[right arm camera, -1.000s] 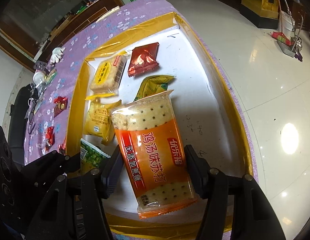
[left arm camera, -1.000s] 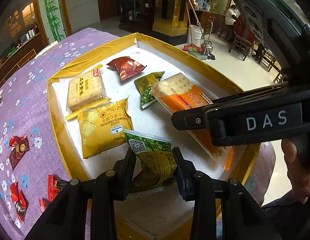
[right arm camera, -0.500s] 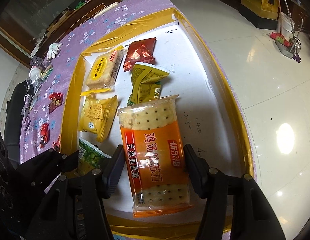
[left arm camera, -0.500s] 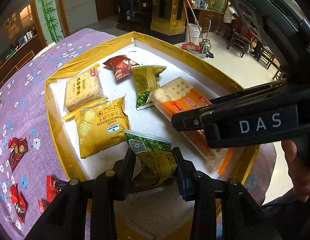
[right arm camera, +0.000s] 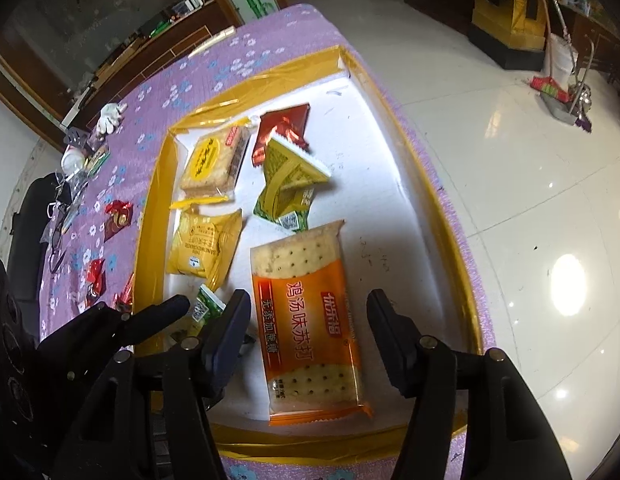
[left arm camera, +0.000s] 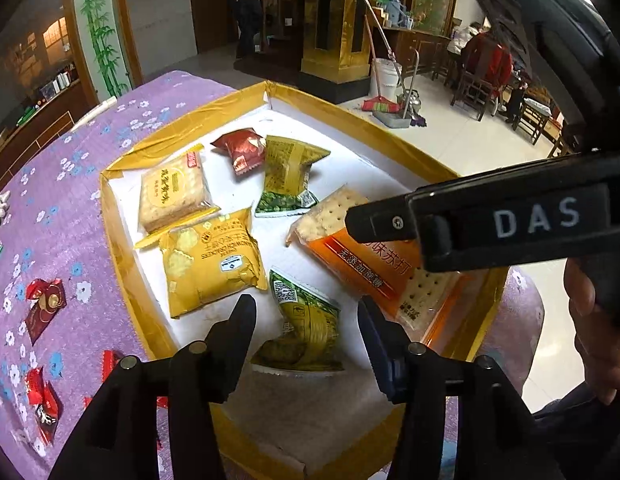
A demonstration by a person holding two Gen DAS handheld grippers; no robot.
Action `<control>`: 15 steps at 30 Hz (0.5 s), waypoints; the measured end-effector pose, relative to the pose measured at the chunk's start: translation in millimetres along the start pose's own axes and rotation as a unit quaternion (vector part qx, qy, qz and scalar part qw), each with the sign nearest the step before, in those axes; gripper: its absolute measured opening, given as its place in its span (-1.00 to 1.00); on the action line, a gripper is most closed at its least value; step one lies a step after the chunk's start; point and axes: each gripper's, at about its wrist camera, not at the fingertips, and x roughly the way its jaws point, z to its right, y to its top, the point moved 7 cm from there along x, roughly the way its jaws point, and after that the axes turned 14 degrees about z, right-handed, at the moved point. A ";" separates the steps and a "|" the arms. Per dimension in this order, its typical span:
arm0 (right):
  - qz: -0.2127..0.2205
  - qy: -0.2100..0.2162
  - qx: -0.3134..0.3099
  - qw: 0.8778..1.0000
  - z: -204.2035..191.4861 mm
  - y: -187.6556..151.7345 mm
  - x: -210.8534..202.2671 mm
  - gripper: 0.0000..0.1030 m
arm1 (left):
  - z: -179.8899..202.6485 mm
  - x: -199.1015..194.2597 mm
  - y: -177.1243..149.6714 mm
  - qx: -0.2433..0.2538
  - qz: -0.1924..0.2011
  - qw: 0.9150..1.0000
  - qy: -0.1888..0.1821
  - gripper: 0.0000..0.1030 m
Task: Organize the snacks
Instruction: 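Open both grippers to drop the pea packet and orange cracker pack into the tray, then move the left gripper toward the red candies on the tablecloth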
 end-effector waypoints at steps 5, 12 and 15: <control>0.058 -0.015 -0.036 0.998 -14.8 12.1 -19.5 0.46 | -10.4 -13.2 4.0 -0.015 0.018 1.000 0.011 0.11; 0.110 -0.007 -0.052 0.992 -38.5 24.7 -35.7 0.52 | -41.7 -32.8 3.6 -0.046 0.037 0.997 0.042 0.12; 0.115 0.017 -0.036 0.993 -49.7 25.2 -38.0 0.52 | -56.4 -44.0 1.8 -0.060 0.047 0.996 0.054 0.12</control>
